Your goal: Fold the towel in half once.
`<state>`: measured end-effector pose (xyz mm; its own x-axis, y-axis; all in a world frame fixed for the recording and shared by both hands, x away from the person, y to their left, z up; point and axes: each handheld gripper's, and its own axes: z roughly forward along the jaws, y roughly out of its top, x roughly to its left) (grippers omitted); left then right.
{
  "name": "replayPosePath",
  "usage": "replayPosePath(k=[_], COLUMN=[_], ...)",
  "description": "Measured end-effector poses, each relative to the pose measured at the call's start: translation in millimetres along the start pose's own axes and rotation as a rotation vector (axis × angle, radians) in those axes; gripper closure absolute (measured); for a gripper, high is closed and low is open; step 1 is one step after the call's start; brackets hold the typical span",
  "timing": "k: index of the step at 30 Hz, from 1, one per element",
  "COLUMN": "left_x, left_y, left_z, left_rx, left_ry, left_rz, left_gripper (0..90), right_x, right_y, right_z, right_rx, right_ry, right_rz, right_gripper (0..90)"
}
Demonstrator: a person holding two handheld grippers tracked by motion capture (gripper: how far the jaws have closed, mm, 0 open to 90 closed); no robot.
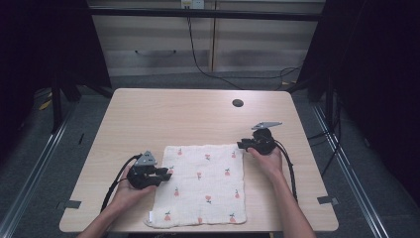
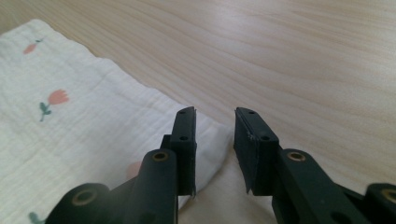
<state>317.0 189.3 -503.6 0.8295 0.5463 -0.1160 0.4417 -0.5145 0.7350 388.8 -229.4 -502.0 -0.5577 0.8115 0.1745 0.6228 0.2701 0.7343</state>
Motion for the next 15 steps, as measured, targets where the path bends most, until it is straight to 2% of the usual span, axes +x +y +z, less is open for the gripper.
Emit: replayPosePath(k=[3,6,8,11,13,15], left_x=[-0.1,2.3,2.7,4.9,10.1,17.3], left_y=[0.2,0.4,0.9,3.7,10.0,18.3], left_z=[-1.1,-0.9,-1.4,-2.9,-7.5,-14.1], left_rx=[0.013,0.008,0.014,0.013,-0.013,-0.056], left_ry=[-0.001,-0.009,-0.009,-0.001,0.002,-0.004], left_rz=[0.004,-0.018,-0.019,-0.030,-0.052,-0.076], left_gripper=[70.1,72.7,73.0,68.7,67.7,71.6], right_x=[0.3,1.9,2.4,4.2,4.7,4.8], right_y=[-1.8,-3.5,-3.9,-3.9,-2.7,-1.6], right_z=[4.1,6.2,6.1,6.6,5.3,3.3], right_rx=[0.019,0.022,0.020,0.019,0.008,0.000], right_ry=[-0.011,-0.013,-0.005,-0.002,0.000,0.001], right_rz=[0.001,0.003,0.001,-0.009,-0.008,-0.010], right_gripper=[71.0,78.8,85.7,88.2,88.5,88.5])
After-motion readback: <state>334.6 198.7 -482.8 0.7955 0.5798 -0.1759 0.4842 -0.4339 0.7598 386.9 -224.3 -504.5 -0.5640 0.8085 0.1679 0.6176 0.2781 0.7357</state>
